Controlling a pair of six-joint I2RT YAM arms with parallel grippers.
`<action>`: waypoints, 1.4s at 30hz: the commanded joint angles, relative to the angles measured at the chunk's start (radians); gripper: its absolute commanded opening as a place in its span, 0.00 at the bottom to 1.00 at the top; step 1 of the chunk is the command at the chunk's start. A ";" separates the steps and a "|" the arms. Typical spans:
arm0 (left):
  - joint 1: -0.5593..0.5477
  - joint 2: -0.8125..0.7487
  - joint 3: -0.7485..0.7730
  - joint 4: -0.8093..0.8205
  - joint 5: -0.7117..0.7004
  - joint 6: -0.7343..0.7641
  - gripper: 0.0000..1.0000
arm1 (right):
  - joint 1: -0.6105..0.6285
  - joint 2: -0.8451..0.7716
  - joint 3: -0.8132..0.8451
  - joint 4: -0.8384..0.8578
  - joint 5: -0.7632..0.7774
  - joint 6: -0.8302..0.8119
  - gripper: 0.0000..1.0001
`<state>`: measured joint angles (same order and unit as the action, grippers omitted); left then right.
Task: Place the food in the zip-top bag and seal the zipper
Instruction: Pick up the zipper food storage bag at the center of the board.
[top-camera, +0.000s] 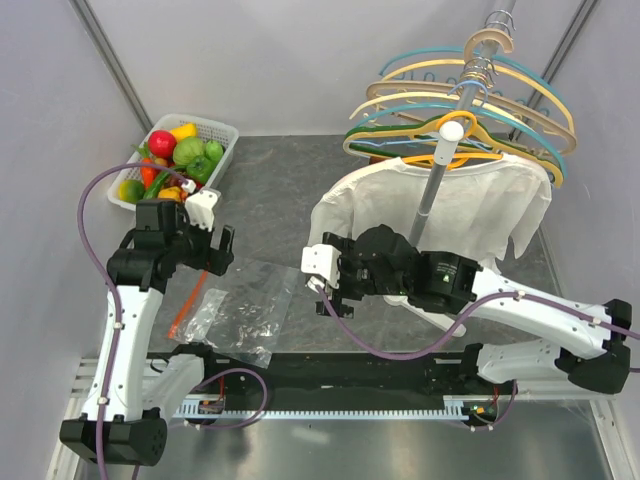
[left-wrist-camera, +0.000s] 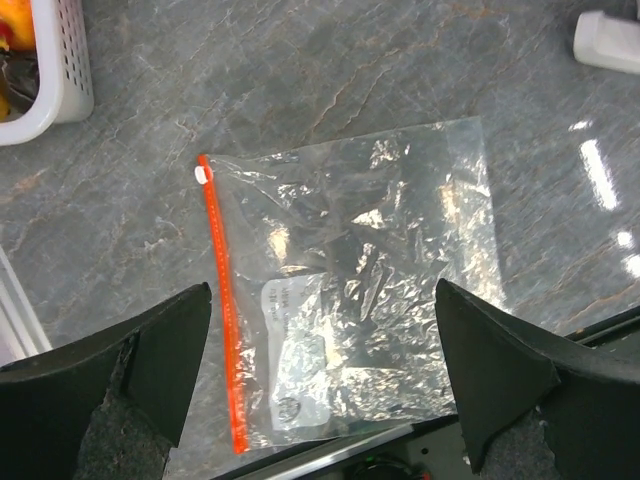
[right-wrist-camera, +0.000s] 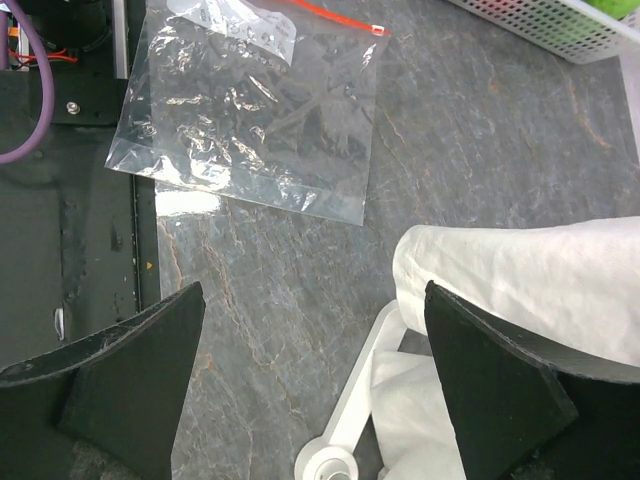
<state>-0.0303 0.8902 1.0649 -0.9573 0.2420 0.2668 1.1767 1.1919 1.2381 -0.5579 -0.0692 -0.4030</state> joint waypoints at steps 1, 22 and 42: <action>0.003 0.035 0.052 -0.029 -0.006 0.144 1.00 | -0.009 0.029 0.017 0.042 -0.014 0.030 0.98; 0.177 0.134 0.113 0.042 0.147 -0.035 1.00 | -0.012 0.569 0.239 0.171 0.020 0.141 0.98; 0.394 0.305 0.149 -0.101 0.338 0.071 1.00 | -0.114 1.080 0.563 0.331 -0.014 0.201 0.98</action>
<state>0.3470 1.1934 1.2263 -1.0344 0.5140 0.3058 1.1000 2.2345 1.7275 -0.2760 -0.0631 -0.2306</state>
